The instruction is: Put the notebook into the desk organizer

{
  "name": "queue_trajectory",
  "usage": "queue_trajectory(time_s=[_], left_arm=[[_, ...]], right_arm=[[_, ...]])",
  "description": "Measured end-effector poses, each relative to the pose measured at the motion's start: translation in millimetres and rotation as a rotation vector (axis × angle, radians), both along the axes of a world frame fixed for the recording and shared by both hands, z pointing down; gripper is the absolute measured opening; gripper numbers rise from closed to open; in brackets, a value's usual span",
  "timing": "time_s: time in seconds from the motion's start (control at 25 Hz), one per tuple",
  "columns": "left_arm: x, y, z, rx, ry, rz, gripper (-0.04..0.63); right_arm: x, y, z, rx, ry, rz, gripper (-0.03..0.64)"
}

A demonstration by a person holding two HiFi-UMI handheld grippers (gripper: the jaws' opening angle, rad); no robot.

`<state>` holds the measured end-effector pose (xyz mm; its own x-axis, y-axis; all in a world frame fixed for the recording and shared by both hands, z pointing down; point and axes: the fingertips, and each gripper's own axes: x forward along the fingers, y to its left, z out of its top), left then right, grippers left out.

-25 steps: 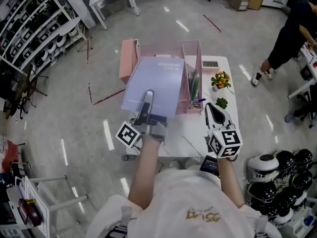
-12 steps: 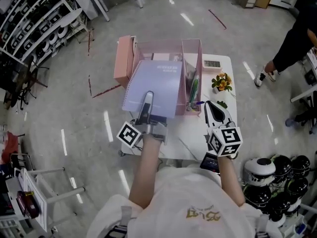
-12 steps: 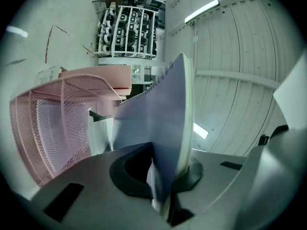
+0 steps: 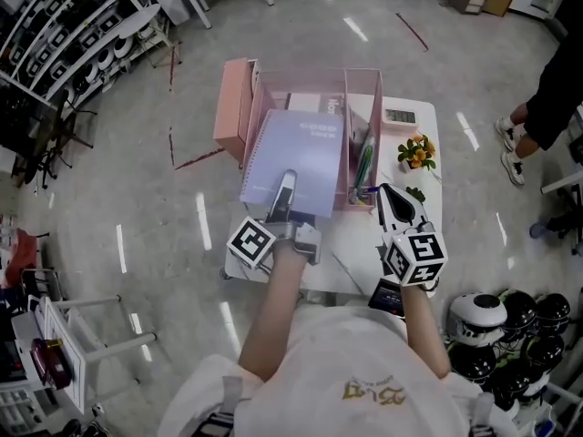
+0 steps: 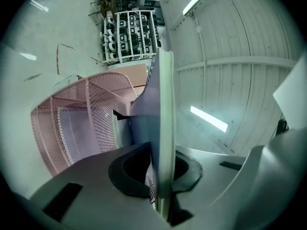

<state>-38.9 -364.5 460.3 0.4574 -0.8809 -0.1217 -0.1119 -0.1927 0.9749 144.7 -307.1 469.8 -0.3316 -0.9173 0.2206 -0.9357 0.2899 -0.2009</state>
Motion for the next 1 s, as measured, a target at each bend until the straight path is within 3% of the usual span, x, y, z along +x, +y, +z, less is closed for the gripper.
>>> queue_trajectory(time_s=[0.2,0.28,0.32,0.44,0.48,0.56,0.76,1.0], left_arm=[[1.8,-17.1,13.4,-0.059,-0.054,-0.036,0.044],[11.7,-33.3,15.1,-0.077,-0.135,-0.008,0.064],[19.8,-38.7,11.5,-0.072,-0.196,0.046,0.1],[35.4,-36.3,3.3,-0.071,-0.337,0.198,0.424],[37.2,-34.6,3.7,-0.077,-0.356,0.22,0.443],[41.7,-31.1,7.8,-0.07,-0.439,0.278,0.416],[56.3,-16.3,24.8,-0.015,-0.724,0.495,0.445],[64.0,0.3,21.8,0.162,-0.92,0.732,0.449]], right_arm=[[0.3,-3.7,3.2,-0.007,-0.011,-0.011,0.011],[0.7,-6.3,5.0,-0.01,-0.013,-0.016,0.011],[-0.2,-7.3,5.9,-0.013,-0.014,-0.02,0.011],[-2.3,-6.9,9.3,-0.022,-0.021,-0.029,0.011],[-1.7,-7.1,10.4,-0.026,-0.026,-0.028,0.011],[-1.4,-8.4,11.8,-0.032,-0.036,-0.028,0.011],[-0.3,-10.4,13.2,-0.029,-0.046,-0.034,0.011],[-4.3,-10.8,15.0,-0.036,-0.062,-0.048,0.011]])
